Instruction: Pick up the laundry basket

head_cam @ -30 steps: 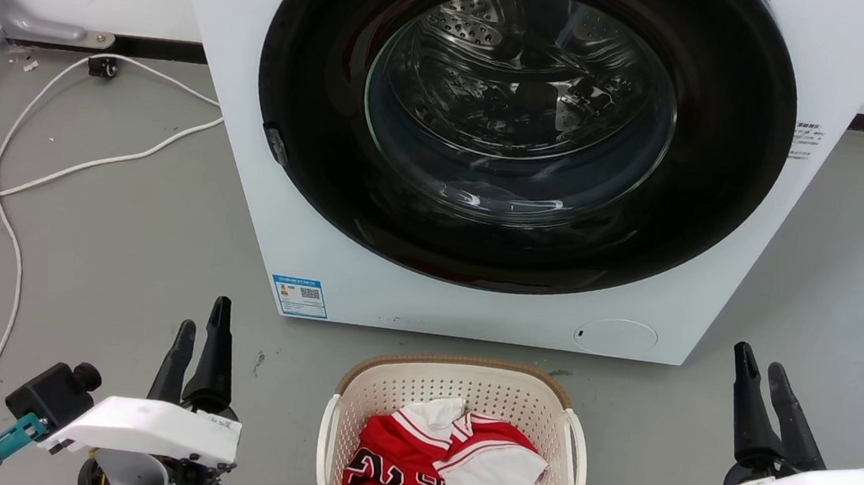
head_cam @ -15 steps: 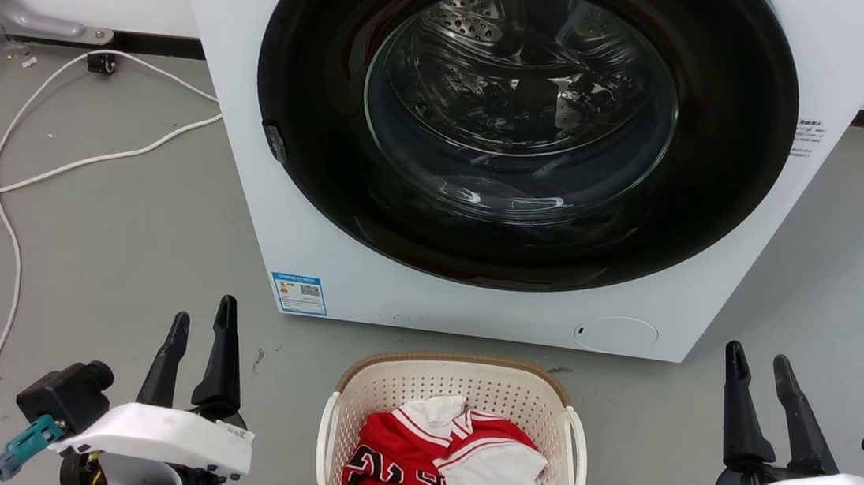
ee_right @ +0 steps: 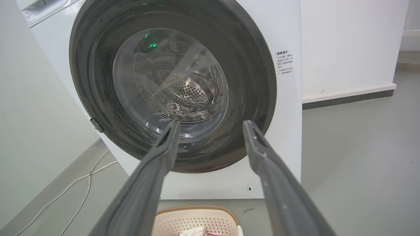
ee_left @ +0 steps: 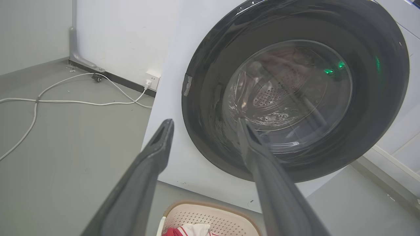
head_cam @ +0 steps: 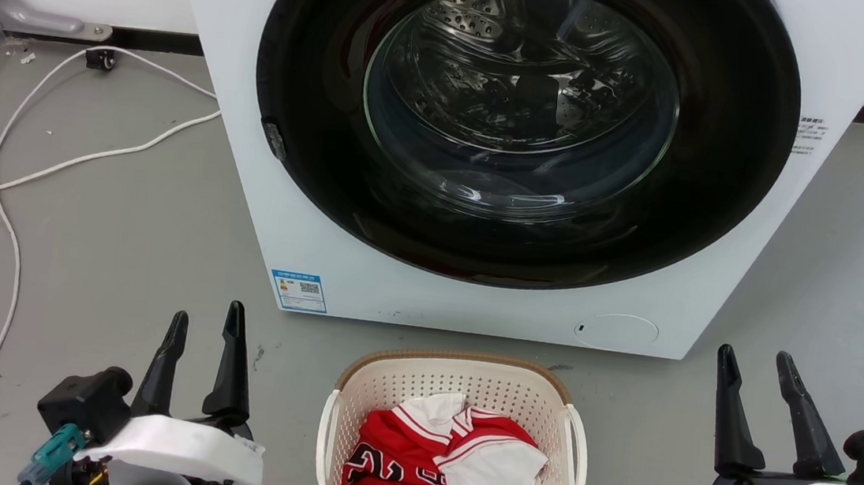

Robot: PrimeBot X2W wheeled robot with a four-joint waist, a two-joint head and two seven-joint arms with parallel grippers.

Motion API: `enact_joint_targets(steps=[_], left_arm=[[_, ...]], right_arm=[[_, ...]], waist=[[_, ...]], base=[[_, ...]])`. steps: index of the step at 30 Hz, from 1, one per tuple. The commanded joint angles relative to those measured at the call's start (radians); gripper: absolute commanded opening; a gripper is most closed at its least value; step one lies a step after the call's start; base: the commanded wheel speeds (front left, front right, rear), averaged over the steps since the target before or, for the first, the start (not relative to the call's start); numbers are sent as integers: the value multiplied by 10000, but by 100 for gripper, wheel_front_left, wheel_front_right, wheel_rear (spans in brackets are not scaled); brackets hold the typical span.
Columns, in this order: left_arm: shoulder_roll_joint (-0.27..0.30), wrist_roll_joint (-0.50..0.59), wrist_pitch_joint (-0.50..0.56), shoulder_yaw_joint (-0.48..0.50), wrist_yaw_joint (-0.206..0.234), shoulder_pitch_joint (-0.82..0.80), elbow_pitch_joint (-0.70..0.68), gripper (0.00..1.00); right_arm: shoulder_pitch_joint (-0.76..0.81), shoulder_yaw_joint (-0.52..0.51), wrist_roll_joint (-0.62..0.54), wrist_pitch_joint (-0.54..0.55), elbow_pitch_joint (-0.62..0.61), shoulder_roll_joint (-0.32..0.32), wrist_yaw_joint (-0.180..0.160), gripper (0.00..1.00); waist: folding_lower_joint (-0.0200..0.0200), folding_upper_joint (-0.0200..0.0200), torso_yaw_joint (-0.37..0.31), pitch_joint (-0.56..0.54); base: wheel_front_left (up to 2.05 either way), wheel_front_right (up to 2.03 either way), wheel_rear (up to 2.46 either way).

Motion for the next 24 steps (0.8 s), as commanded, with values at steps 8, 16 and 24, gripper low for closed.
enact_joint_targets(steps=[8,16,24], left_arm=[[45,1205,-313,-115,66,124,-149,100],[31,1956,-488,-150,165,256,-117,100],[21,2588,-644,-184,262,343,-18,100]], right_arm=[[179,61,-1391,-335,-299,-24,-1,100],[290,89,-2248,-514,-356,-24,-1,100],[413,73,-2875,-659,-361,-24,-1,100]], waist=[[0,0,6,38],[0,0,-7,31],[0,0,-19,7]], base=[[0,0,0],[0,0,0],[0,0,0]])
